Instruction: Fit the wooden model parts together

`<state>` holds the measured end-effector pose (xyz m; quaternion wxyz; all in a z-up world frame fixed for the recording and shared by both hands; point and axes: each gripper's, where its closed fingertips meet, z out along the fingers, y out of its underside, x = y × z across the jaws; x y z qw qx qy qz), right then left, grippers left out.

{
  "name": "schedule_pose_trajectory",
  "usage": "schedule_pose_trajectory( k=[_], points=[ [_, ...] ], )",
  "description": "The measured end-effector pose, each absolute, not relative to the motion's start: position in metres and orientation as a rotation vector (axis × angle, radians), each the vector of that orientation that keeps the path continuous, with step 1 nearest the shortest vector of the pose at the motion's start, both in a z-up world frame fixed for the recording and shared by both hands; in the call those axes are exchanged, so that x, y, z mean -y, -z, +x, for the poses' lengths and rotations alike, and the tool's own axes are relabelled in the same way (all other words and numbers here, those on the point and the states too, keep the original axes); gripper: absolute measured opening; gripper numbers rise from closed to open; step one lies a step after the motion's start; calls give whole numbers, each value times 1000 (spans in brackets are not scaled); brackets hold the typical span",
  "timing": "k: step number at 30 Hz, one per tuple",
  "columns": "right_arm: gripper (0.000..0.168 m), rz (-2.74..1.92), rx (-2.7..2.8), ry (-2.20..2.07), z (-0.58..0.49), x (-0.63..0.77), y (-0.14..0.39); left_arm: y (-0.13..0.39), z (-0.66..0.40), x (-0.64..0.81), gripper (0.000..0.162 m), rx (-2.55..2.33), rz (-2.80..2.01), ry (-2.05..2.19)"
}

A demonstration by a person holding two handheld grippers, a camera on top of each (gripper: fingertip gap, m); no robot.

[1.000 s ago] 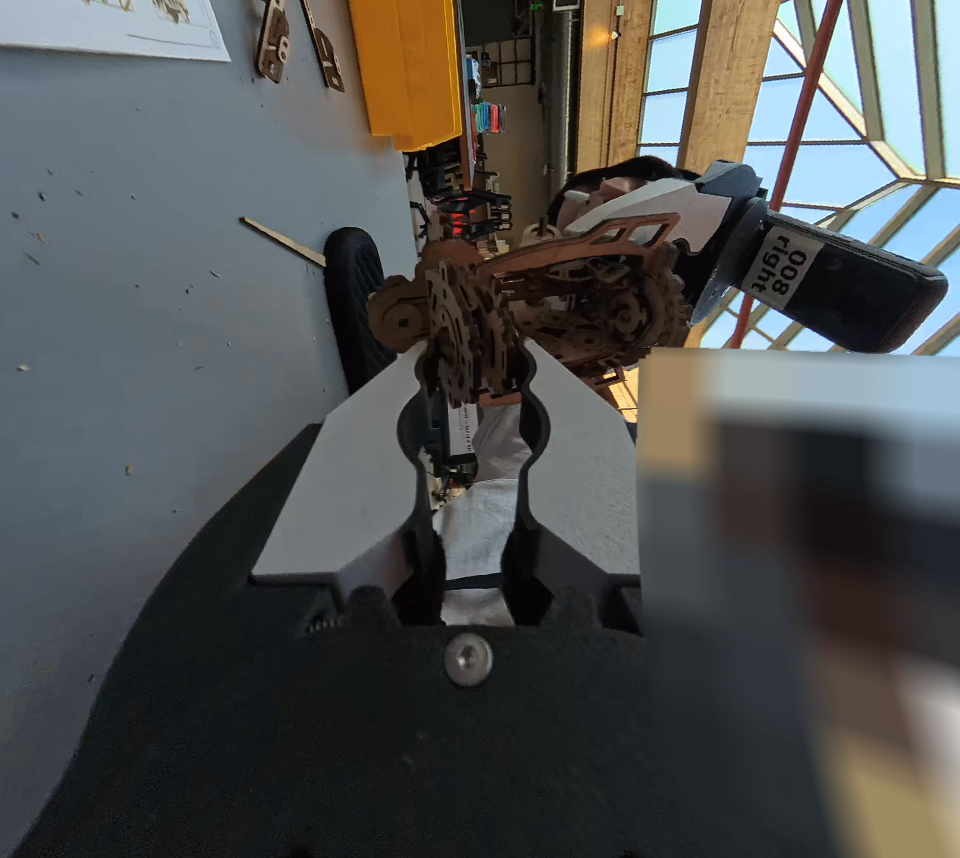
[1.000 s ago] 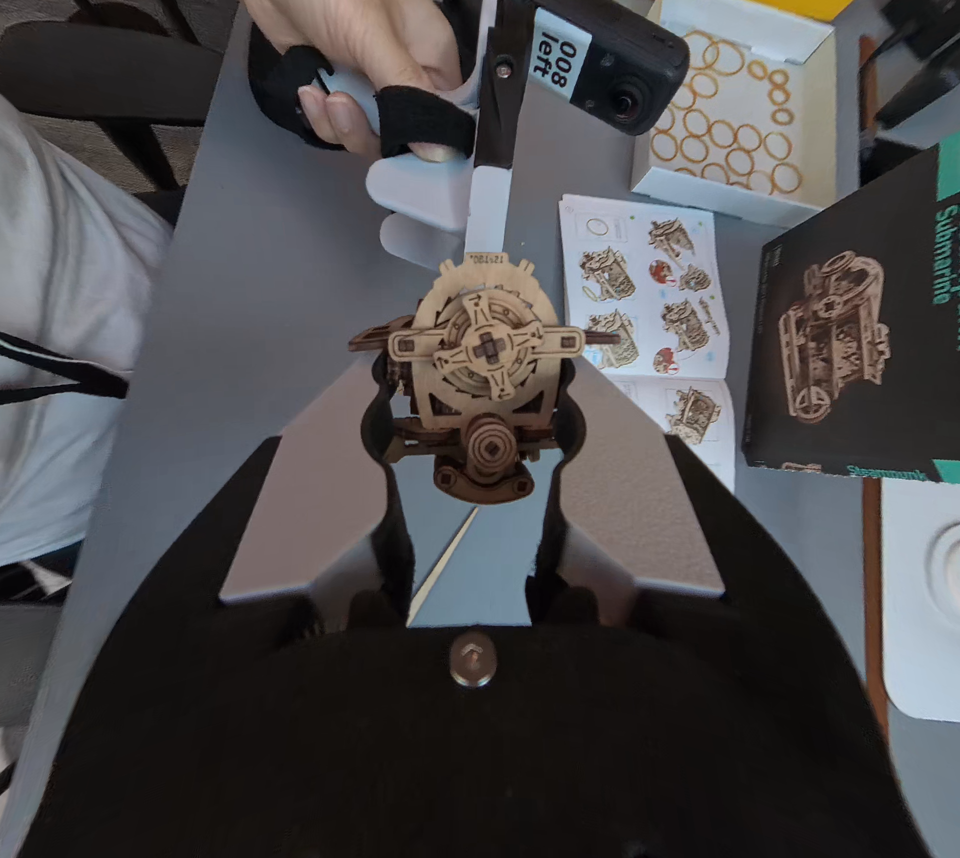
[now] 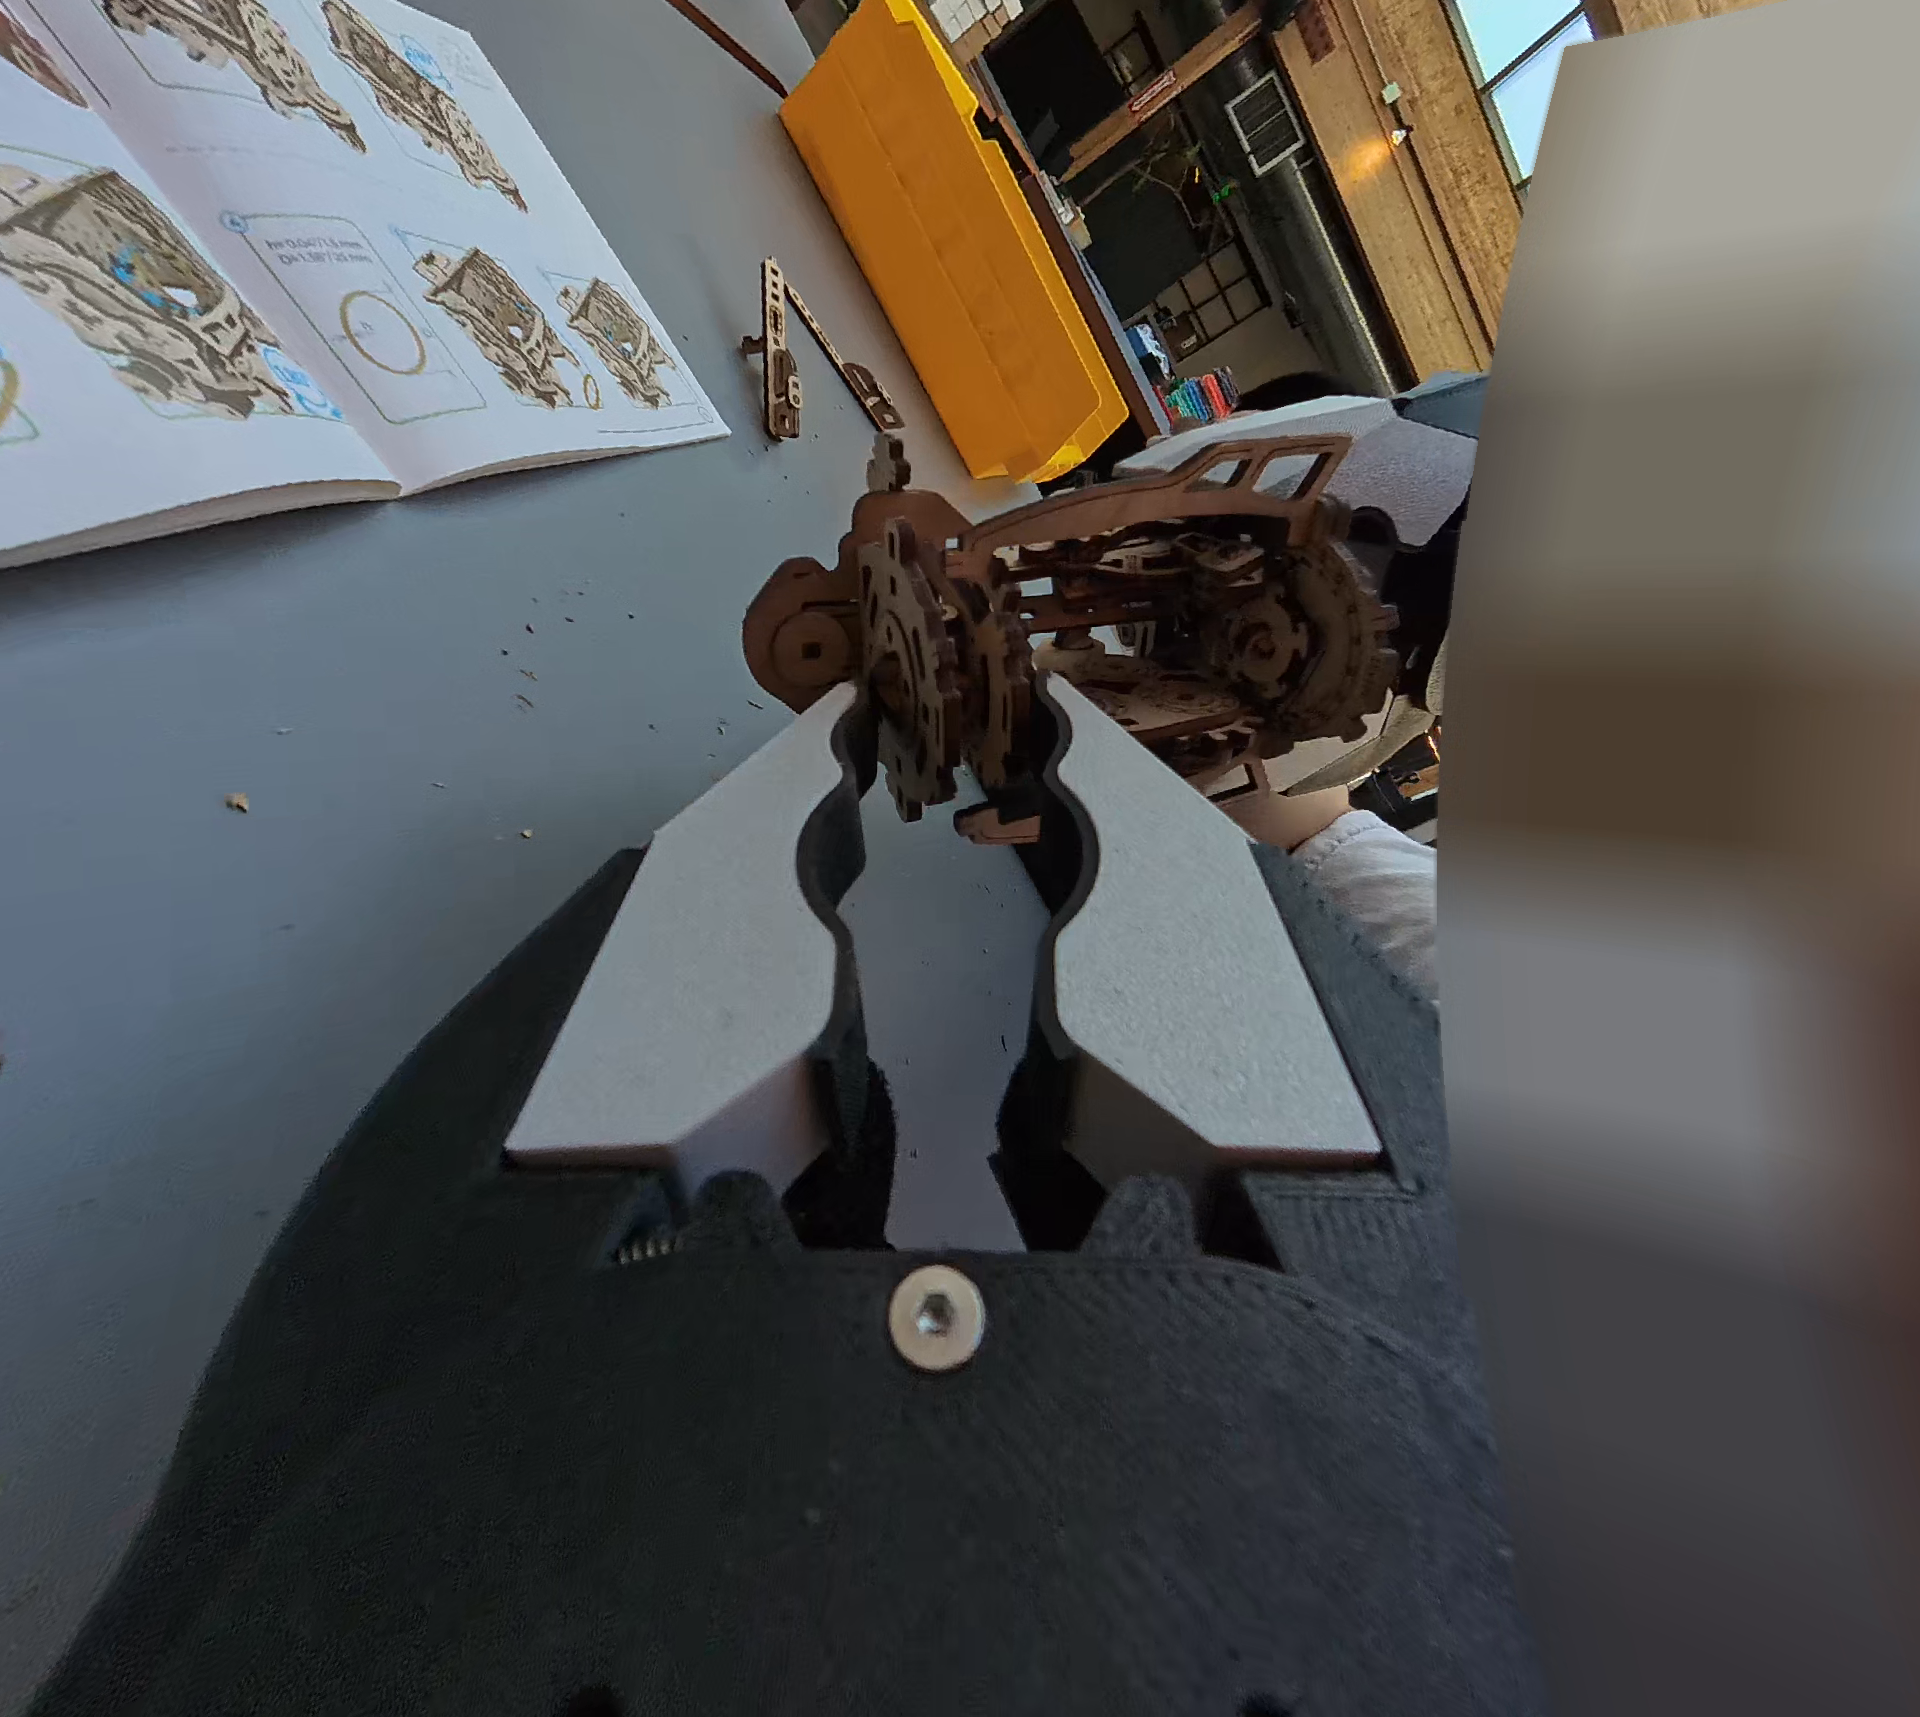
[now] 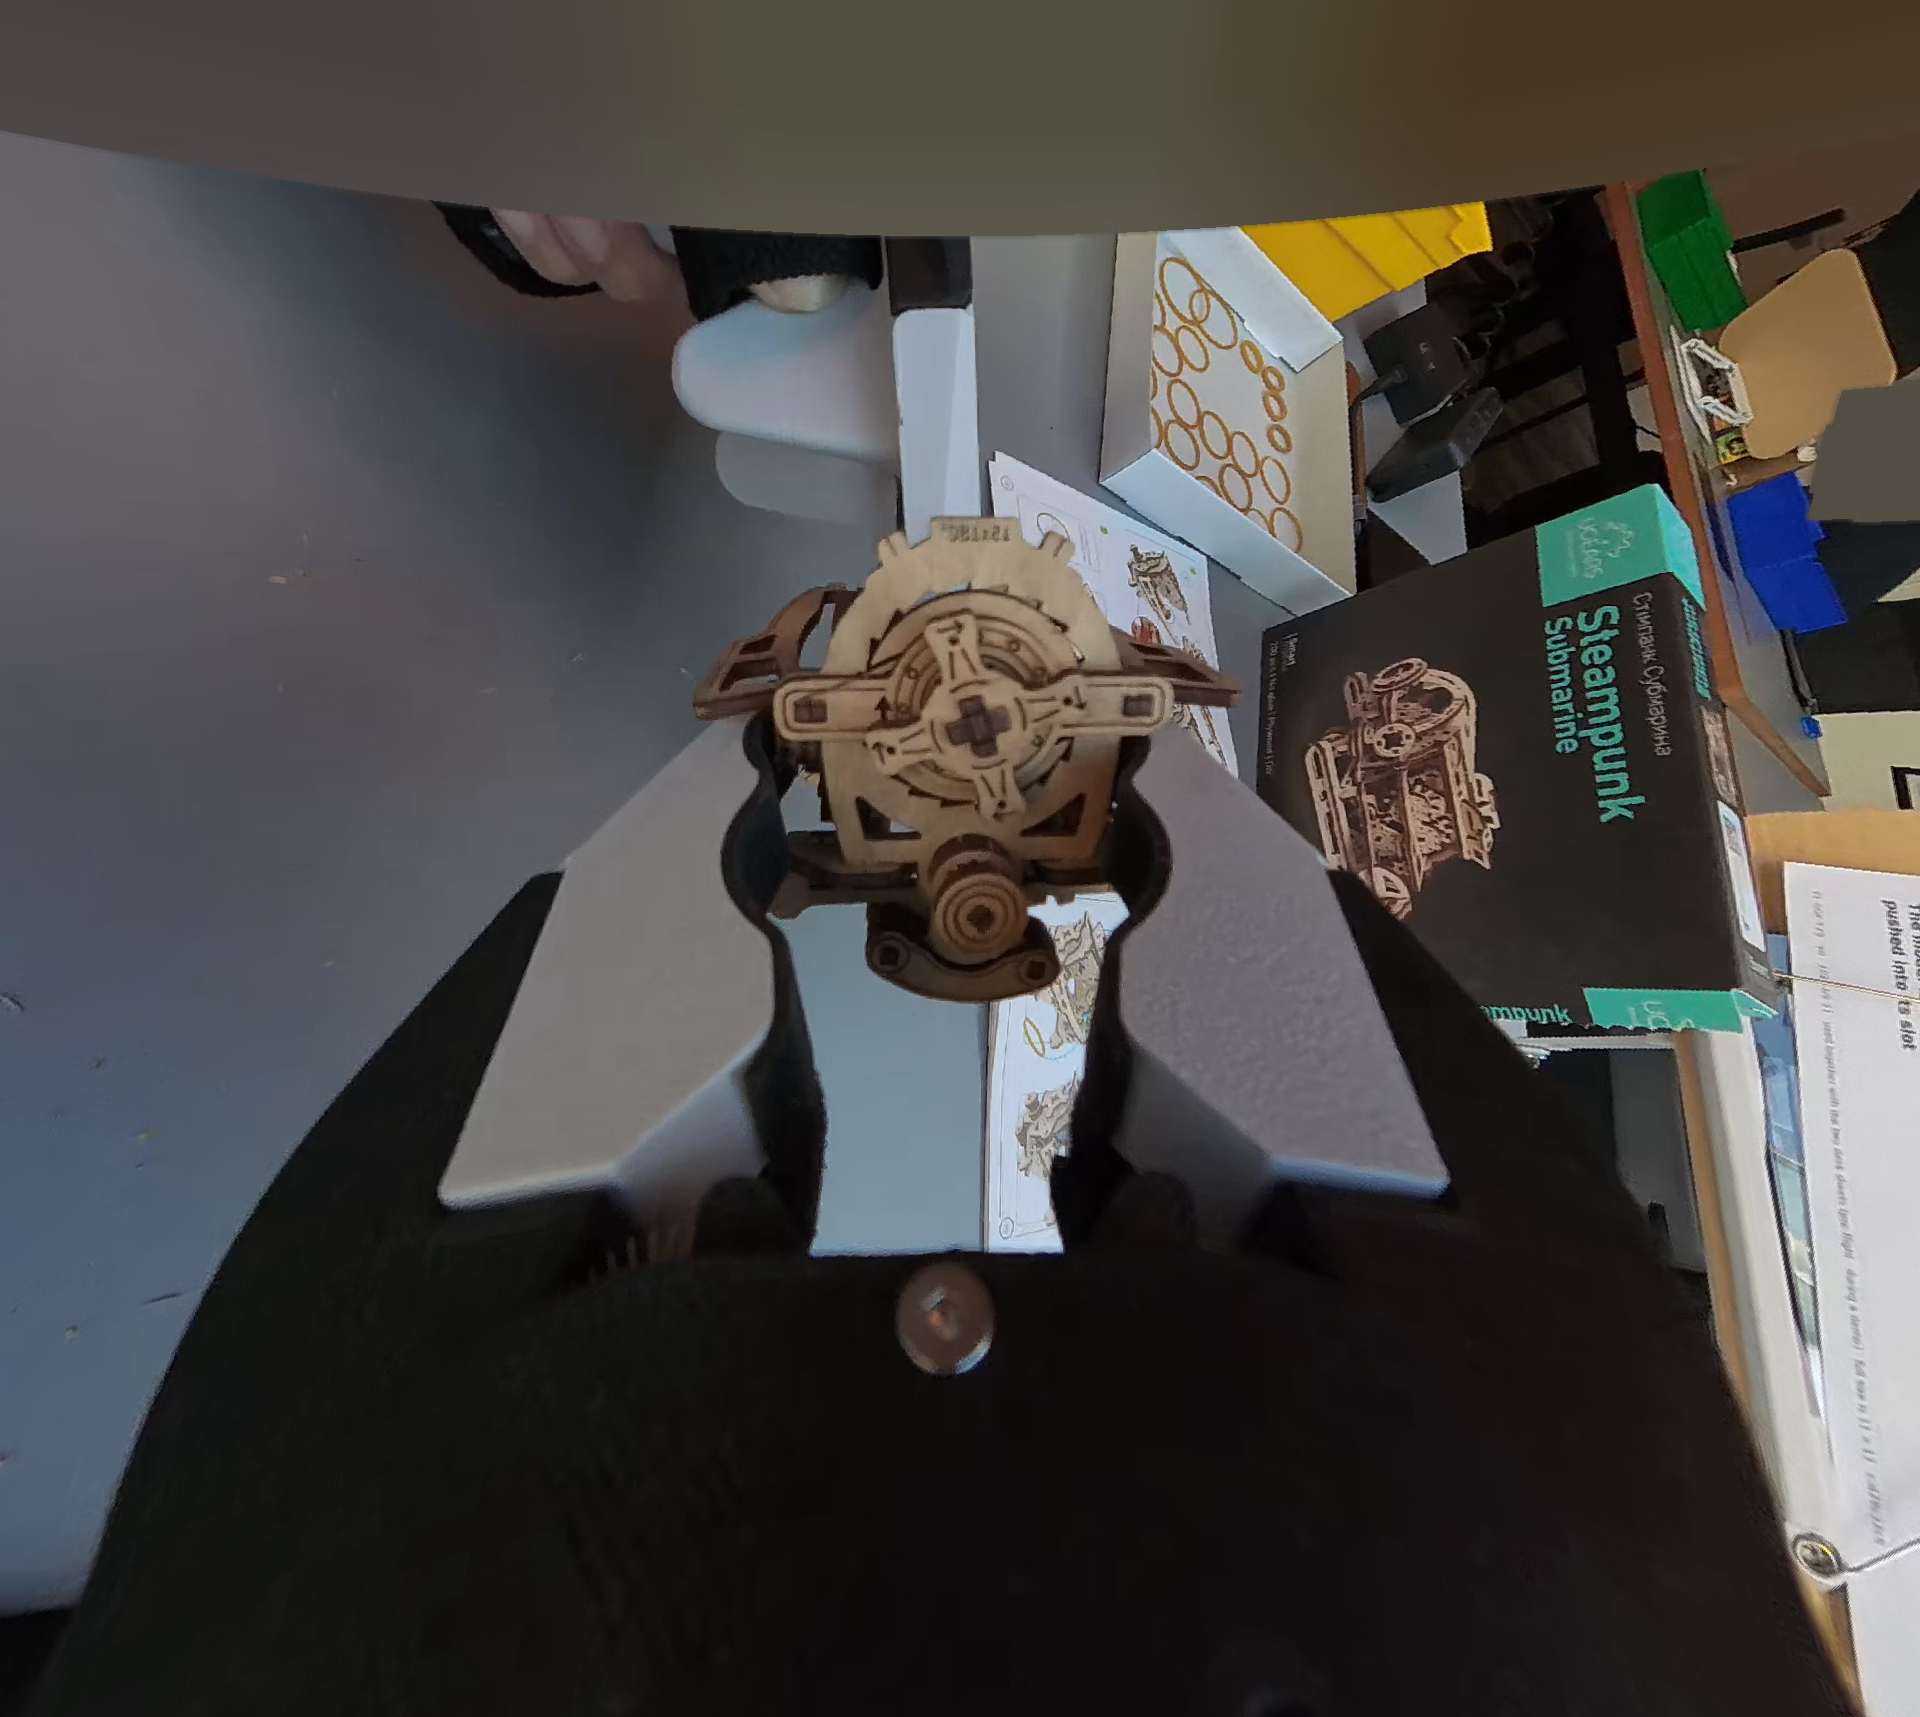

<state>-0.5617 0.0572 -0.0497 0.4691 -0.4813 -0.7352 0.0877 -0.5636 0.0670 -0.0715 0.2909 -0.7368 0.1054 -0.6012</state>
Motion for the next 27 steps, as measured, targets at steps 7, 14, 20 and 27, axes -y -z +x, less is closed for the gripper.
schedule_pose_trajectory(
  k=[7,14,20,27],
  points=[
    [59,-1185,1808,-132,-566,-64,53,74,-568,-75,27,-263,-1957,1568],
    [59,-1173,1791,-18,-567,-69,53,73,-573,-80,27,-256,-1920,1519],
    [60,-1204,1781,-5,-569,-68,56,77,-576,-80,27,-244,-1917,1491],
    [59,-1196,1774,-41,-573,-65,54,78,-577,-79,27,-253,-1911,1475]
  ],
)
